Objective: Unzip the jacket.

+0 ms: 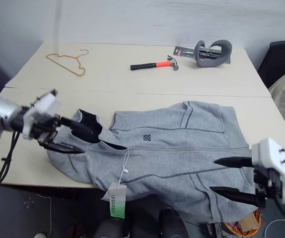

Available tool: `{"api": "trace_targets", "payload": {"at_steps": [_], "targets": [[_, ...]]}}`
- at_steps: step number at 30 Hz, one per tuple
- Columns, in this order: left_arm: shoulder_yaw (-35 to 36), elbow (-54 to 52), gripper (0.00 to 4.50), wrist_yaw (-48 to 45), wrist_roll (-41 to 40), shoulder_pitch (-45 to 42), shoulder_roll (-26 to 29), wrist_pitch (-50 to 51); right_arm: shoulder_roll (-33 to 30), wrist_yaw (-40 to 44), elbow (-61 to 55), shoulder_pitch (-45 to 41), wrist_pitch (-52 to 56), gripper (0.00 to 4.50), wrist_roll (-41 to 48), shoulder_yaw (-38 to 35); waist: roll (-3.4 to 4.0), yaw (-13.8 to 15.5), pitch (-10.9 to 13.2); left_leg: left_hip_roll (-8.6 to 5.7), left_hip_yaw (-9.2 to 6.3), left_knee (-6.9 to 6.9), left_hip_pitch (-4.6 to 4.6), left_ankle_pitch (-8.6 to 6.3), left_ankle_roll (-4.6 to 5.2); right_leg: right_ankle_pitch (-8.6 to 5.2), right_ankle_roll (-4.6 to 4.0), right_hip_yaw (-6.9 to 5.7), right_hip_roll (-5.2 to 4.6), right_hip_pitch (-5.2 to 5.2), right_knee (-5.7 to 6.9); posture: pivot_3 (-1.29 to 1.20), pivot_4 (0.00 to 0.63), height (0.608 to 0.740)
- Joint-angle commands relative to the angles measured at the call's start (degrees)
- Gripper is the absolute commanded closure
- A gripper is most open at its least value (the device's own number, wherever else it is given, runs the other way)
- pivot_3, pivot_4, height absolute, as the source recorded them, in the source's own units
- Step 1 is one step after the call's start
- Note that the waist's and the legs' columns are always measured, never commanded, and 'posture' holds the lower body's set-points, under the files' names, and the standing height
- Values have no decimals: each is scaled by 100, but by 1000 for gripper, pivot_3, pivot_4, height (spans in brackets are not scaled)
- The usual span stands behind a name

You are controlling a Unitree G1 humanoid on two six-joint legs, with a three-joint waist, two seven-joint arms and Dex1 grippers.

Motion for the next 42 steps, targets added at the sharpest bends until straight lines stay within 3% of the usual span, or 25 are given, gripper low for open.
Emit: {"api": "trace_targets", "payload": {"at_steps": [1, 4, 6, 11, 14, 17, 23, 27, 32, 37, 42], "targets": [[-131, -228, 993, -585, -101, -17, -121, 123, 53, -1655, -71, -955, 638, 887, 1584, 1424, -4, -36, 0, 1, 1, 1, -2, 0, 0, 0, -1, -1, 0, -4, -1, 0, 150, 740], [-309, -339, 993, -635, 163, 217, -62, -235, 710, -3358, 474, -2248, 954, 887, 2700, 3056, -13, -100, 1, 0, 7, -2, -14, 18, -31, -2, -3, 8, 1, -28, 7, 0, 150, 740], [-369, -389, 993, -641, 258, 318, 4, -402, 1024, -3984, 722, -2700, 1099, 887, 3086, 3654, -22, -135, 5, 4, 7, -2, -18, 30, -49, -3, -6, 9, 5, -34, 12, 0, 150, 740], [-265, -574, 993, -589, 287, 550, 234, -552, 1800, -4434, 1116, -3264, 1388, 887, 2405, 4770, -25, -98, 4, 2, 7, 2, -47, 29, -43, -4, -7, 8, 3, -55, 6, 0, 150, 740], [-125, -782, 993, -414, 189, 729, 280, -525, 1747, -4063, 986, -3338, 1310, 887, 1821, 4836, -24, -35, 4, -2, 10, 10, -52, 21, -28, -3, -6, 9, -2, -56, 6, 0, 150, 740], [-193, -1146, 993, -352, 279, 1009, 262, -668, 1051, -2903, 378, -3040, 871, 887, 987, 4520, -19, 22, 7, -5, 9, 18, -54, -2, 12, -2, -3, 7, -6, -54, 5, 0, 150, 740], [-652, -1302, 993, -430, 831, 1232, -10, -1394, 252, -1660, 129, -2458, 567, 887, 813, 3611, -23, 10, 4, -3, 5, 22, -49, -9, 22, 0, 0, 1, -6, -40, 1, 0, 150, 740], [-789, -1128, 993, -493, 955, 1120, -224, -1626, 461, -1753, 71, -2473, 537, 887, 421, 3945, -23, -18, 4, -1, 8, 15, -34, -9, 22, -1, 0, 6, -2, -34, 3, 0, 150, 740], [-1028, -1314, 993, -642, 755, 1246, -18, -1620, 800, -1818, -65, -2441, 412, 887, -203, 4482, -20, -6, 6, -2, 11, 11, -37, -7, 19, -1, -1, 9, -1, -42, 4, 0, 150, 740], [-1496, -1484, 993, -642, 743, 1508, 70, -1631, 815, -1910, -226, -2228, 425, 887, -142, 4252, -20, -3, 6, -3, 10, 13, -37, -7, 19, -1, -1, 9, -6, -38, 1, 0, 150, 740], [-1727, -1304, 993, -571, 985, 1519, -248, -1647, 687, -1846, -392, -1933, 419, 887, -144, 3946, -20, 6, 5, -3, 8, 15, -37, -7, 19, -1, -1, 7, -6, -36, 3, 0, 150, 740]]}}
